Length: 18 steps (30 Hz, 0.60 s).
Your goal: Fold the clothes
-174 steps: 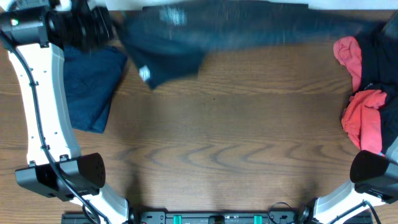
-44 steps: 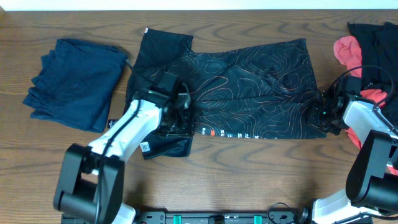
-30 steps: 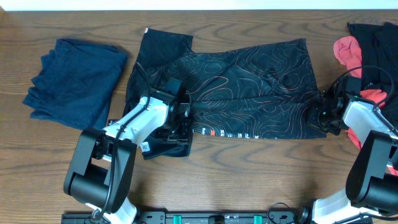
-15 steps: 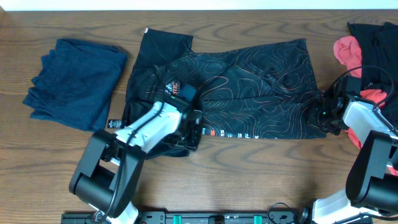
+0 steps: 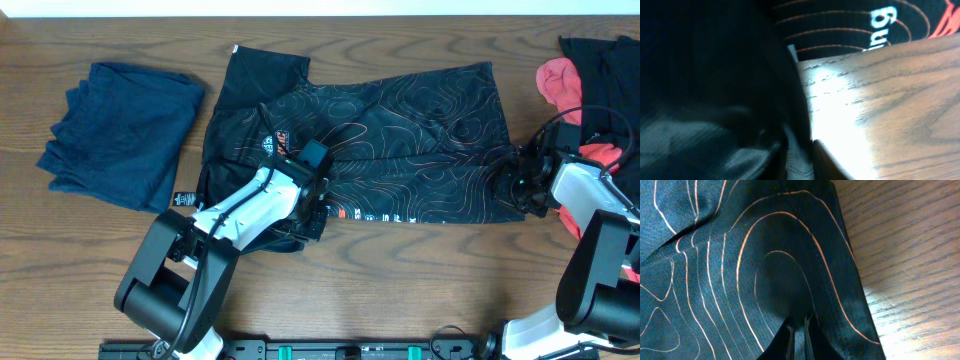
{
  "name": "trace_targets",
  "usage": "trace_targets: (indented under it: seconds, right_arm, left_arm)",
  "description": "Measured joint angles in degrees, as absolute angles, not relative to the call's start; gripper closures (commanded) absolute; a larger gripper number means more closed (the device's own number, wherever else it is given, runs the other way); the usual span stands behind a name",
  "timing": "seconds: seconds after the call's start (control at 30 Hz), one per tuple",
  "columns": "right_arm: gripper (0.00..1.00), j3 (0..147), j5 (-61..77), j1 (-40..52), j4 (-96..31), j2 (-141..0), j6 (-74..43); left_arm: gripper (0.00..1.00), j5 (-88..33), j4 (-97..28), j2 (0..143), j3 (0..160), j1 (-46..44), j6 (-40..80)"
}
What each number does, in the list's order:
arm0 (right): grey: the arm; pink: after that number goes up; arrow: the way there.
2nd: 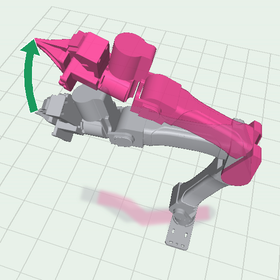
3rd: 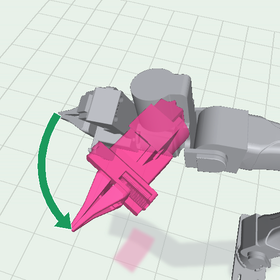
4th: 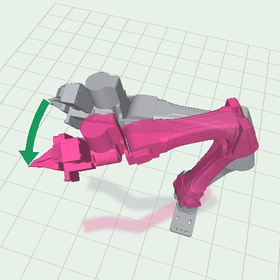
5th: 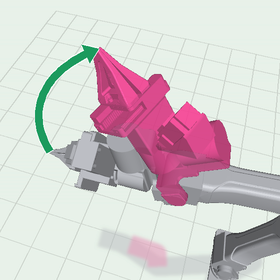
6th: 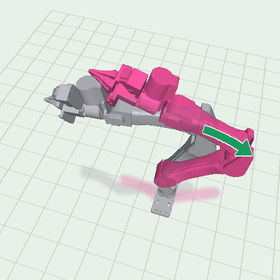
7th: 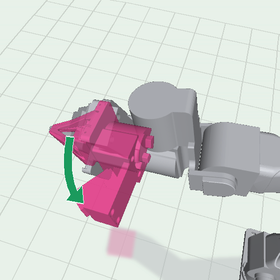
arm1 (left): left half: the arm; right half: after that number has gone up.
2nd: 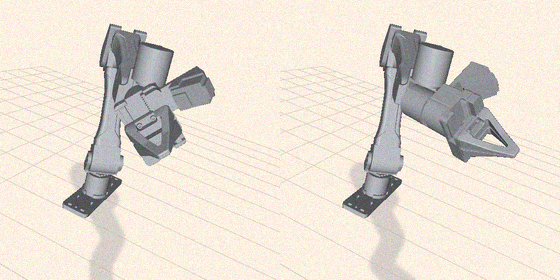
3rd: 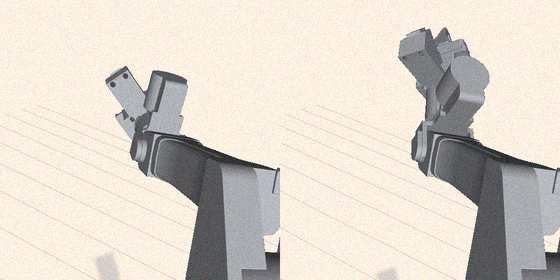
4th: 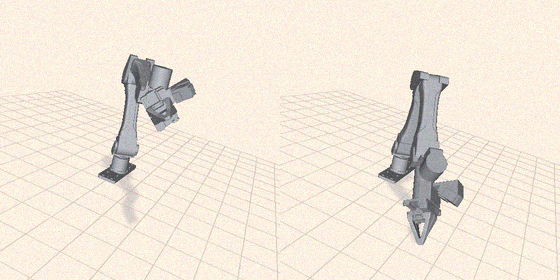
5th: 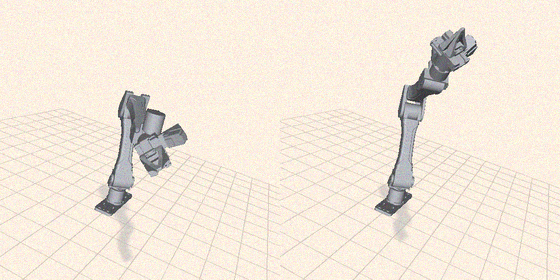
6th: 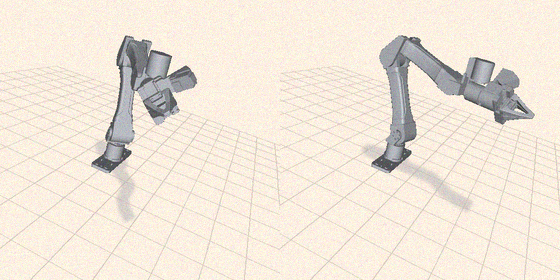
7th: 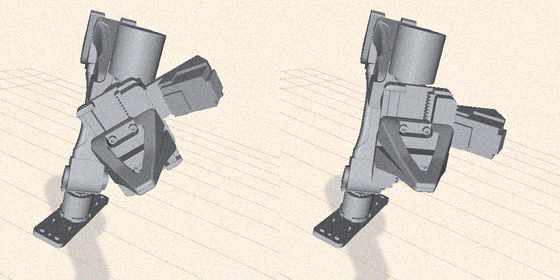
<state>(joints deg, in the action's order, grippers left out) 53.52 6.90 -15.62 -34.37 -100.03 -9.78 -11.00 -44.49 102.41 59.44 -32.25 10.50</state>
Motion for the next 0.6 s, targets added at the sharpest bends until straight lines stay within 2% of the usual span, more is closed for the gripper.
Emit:
trace_targets:
  seconds: [0.37, 0.6]
  right_arm:
    - [0.92, 53.52, 6.92, -15.62, -34.52, -100.03, -9.78]
    - [0.92, 53.52, 6.9, -15.62, -34.52, -100.03, -9.78]
  left_arm:
    - [0.94, -10.44, -45.6, 102.21, 59.64, -31.79, 10.28]
    - [0.94, -10.24, -43.44, 97.58, 68.34, -25.85, 8.51]
